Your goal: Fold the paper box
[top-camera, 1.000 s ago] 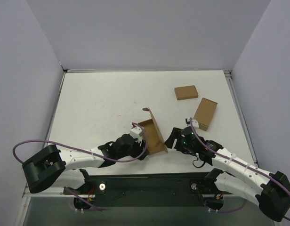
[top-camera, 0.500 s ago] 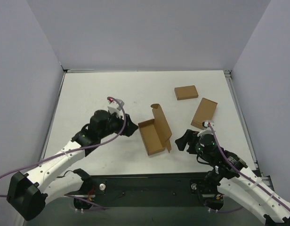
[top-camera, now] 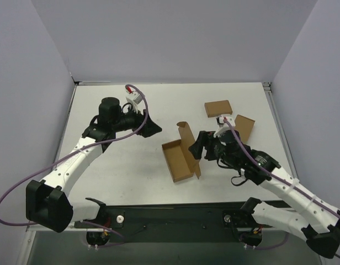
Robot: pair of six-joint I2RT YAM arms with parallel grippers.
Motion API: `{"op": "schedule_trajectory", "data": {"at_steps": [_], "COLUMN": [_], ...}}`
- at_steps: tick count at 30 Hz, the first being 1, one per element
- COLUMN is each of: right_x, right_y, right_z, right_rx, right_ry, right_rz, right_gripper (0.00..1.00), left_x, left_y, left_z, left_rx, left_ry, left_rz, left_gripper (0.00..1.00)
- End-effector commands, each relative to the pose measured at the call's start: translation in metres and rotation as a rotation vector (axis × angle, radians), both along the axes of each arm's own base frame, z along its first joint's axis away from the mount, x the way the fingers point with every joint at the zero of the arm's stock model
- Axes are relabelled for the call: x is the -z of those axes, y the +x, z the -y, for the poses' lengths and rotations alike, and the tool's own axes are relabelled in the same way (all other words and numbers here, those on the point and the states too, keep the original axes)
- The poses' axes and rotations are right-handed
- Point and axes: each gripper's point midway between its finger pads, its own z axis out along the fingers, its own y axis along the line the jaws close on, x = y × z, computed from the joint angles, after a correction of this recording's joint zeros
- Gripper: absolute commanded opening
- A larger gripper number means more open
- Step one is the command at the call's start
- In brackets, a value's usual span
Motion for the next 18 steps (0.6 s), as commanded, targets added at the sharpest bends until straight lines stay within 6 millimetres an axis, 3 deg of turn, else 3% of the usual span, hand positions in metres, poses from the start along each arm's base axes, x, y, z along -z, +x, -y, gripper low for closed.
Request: {"op": "schedule_trajectory", "data": {"at_steps": [1,2,4,12,14,15,18], "right_x": [-0.005,0.008,0.015,0.024,0.034,0.037,0.038], "right_y": [0.020,0.026,0.033,0.053,0.053,0.054,0.052], "right_z": [-0.016,-0.019,-0.024,-0.034,-0.038,-0.039,-0.047], "right_rx": [-0.041,-0.040,-0.065,-0.180,-0.247,-0.272,-0.399], "right_ry": [-0.136,-0.185,-0.245,-0.381,-0.404,-0.402,-0.371], "right_rz": [-0.023,-0.057,-0.071,-0.073,-0.096,-0.107,-0.112], "right_gripper": [0.70,0.69,0.65,0.52,0.38,0.24,0.05], "left_x": [-0.018,-0.018,-0.017,-0.008,-0.008,-0.007,-0.005], "left_y": [-0.018,-0.019,-0.021,-0.021,-0.023,-0.025,-0.030], "left_z": [0.007,0.005,0.001,-0.003,-0.001,0.001,0.001], "left_rx": [0.102,0.098,0.084,0.079,0.101,0.122,0.156], "left_ry": [-0.092,-0.093,-0.077,-0.030,-0.033,-0.037,-0.024], "left_rz": [0.054,0.062,0.079,0.080,0.077,0.073,0.086], "left_gripper": [0.78,0.79,0.78,0.79,0.79,0.79,0.78]}}
